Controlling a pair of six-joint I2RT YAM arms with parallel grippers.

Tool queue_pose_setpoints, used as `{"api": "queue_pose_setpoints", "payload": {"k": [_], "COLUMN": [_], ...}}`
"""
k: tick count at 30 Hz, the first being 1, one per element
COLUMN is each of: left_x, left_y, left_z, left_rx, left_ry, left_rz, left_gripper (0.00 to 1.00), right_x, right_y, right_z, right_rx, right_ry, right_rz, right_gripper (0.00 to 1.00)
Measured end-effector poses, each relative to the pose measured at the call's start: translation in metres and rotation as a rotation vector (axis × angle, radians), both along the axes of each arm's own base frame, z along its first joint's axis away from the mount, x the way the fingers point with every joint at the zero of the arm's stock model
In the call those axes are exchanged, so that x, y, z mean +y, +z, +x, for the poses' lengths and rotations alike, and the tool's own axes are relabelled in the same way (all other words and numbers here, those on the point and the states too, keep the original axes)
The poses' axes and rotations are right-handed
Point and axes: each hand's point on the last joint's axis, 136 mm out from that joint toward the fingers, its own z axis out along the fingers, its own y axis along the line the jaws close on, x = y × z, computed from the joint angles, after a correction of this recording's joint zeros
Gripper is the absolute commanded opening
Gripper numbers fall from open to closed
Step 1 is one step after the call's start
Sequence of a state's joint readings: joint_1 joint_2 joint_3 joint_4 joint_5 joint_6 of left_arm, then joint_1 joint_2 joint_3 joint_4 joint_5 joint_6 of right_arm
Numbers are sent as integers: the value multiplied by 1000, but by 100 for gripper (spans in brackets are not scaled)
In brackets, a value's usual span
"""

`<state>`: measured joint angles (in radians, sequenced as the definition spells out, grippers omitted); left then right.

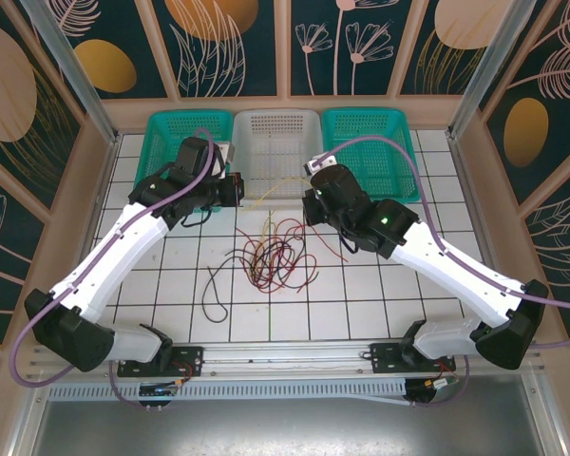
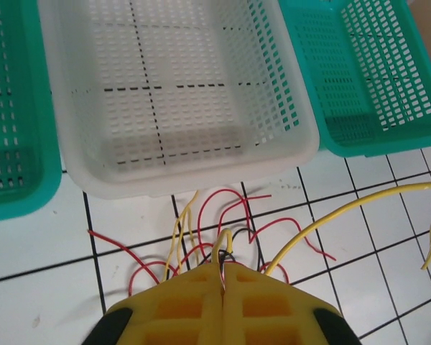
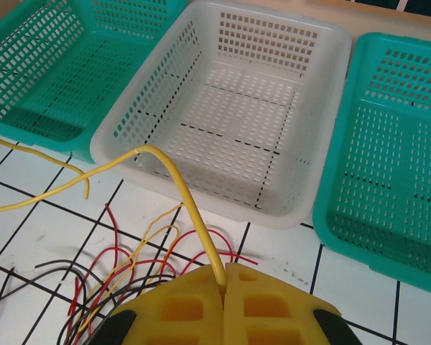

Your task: Untangle the cables

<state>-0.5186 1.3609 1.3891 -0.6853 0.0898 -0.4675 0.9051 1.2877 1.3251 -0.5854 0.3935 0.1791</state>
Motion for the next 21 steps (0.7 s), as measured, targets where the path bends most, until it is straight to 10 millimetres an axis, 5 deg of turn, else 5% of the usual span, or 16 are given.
{"api": "queue_pose_setpoints", "payload": {"k": [7, 12, 15, 17, 21], "left_x": [22, 72, 80, 81, 99], "left_y": [36, 138, 205, 229, 235], "left_z": [23, 36, 28, 26, 44], "left_rx": [-144, -453, -605, -658, -664], "left_ry": [128, 355, 399, 418, 516], "left_rz": [-15, -187, -321, -375, -396], "left_gripper": [0, 0, 0, 0, 0], "right_x": [0, 6, 25, 45, 81], "right_y": [0, -2, -7, -8, -12], "right_z": [0, -2, -6, -12, -30], "right_rx": [1, 16, 35, 35, 44], "right_ry": [1, 28, 88, 151, 279], "right_rz": [1, 15, 37, 59, 85], "right_gripper": [0, 0, 0, 0, 0]}}
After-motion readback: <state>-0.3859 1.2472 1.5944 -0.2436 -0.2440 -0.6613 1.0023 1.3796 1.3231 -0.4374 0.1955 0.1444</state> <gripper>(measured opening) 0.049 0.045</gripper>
